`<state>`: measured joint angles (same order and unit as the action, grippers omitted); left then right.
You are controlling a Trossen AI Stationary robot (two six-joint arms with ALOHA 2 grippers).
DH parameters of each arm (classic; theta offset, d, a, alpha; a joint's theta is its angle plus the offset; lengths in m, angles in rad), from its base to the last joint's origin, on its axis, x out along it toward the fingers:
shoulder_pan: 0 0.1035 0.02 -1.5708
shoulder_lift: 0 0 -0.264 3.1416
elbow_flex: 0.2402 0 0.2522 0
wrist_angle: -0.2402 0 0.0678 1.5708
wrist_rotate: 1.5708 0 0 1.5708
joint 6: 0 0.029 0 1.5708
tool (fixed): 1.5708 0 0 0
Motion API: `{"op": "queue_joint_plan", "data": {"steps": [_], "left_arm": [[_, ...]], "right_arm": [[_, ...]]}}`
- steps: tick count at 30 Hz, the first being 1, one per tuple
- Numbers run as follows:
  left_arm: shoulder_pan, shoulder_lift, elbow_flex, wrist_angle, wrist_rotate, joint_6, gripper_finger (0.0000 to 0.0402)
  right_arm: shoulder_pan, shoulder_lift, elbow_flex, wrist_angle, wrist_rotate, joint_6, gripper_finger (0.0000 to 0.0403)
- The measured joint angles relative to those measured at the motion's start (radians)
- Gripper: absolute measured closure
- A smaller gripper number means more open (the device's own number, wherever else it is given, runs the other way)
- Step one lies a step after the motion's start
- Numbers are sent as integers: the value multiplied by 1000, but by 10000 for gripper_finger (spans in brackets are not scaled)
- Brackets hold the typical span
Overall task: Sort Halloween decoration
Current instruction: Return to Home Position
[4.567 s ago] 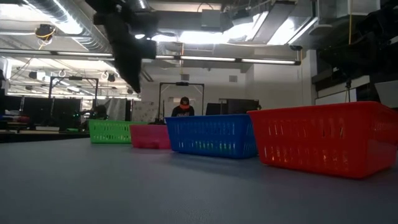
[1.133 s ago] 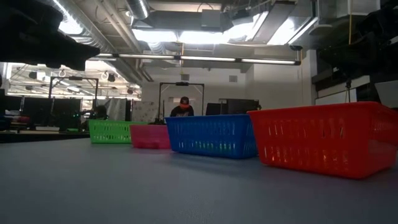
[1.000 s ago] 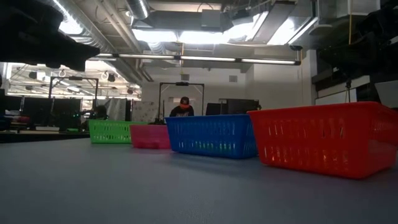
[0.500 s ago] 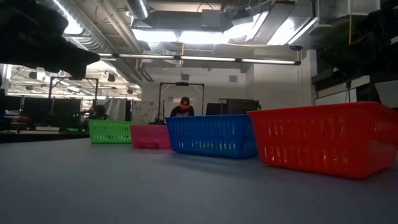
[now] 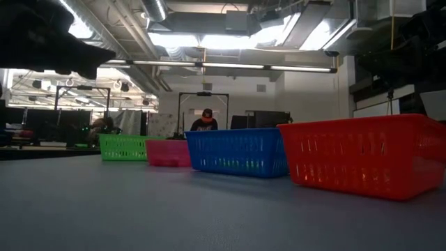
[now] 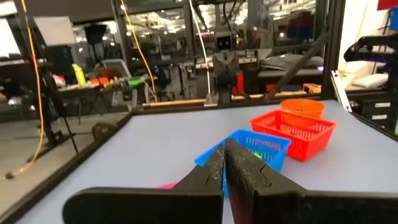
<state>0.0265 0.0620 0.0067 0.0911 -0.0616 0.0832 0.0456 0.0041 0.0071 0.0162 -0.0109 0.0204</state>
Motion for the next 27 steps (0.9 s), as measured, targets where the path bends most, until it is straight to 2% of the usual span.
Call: {"op": "queue_joint_plan", "data": {"steps": [27], "left_arm": [[0, 1, 0, -70, -7, -3, 401]], "right_arm": [[0, 0, 0, 0, 0, 0, 400]]}}
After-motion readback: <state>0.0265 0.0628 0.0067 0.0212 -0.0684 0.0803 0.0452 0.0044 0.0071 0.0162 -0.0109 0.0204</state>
